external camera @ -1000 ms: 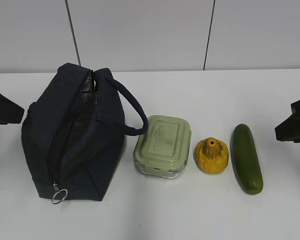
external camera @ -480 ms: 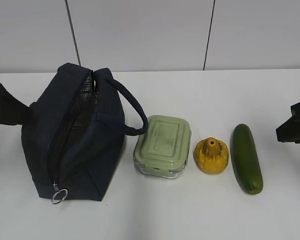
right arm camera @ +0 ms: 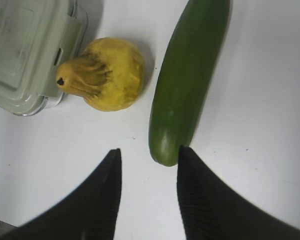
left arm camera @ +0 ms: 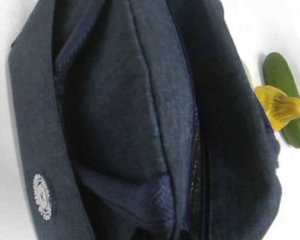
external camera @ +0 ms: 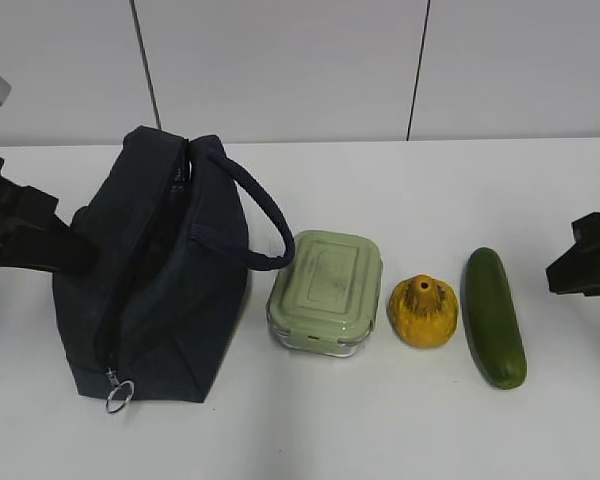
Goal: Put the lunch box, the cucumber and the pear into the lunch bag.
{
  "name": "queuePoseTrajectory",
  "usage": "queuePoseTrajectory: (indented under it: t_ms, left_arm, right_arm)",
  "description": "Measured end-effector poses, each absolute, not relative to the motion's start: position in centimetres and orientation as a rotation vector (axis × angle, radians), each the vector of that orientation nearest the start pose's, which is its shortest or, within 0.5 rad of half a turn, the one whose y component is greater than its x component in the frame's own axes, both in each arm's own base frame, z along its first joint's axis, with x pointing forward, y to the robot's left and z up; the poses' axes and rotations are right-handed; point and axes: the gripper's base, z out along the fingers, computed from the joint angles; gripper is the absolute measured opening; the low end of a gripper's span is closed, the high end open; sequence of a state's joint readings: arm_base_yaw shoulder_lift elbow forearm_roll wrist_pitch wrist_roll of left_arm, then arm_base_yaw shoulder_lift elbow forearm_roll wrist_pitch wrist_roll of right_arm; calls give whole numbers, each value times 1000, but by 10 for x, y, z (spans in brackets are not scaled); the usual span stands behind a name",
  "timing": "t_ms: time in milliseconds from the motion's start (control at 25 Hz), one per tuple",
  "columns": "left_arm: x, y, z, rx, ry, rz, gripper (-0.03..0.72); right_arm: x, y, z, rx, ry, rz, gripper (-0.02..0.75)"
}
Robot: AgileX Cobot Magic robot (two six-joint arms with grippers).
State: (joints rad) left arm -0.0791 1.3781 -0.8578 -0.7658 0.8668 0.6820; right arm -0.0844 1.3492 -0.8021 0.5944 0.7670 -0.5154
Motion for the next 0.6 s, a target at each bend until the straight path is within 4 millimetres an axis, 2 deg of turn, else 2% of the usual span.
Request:
queuePoseTrajectory:
  t_ms: [80, 200, 360, 480, 600]
  left_arm:
    - [249, -68, 252, 430, 2575, -729, -3]
    - [249, -68, 252, 429, 2573, -725, -12]
    - [249, -68, 252, 425, 2569, -720, -13]
    - [250, -67, 252, 420, 2564, -713, -13]
    - [251, -67, 252, 413, 2557, -703, -15]
  right_arm:
    - [250, 15, 235, -91, 2659, 490, 300]
    - [254, 14, 230, -92, 2679, 490, 300]
    - [267, 13, 234, -92, 2691, 500, 300]
    - [280, 18, 242, -123, 2710, 467, 300]
    - [295, 35, 247, -176, 2758, 387, 300]
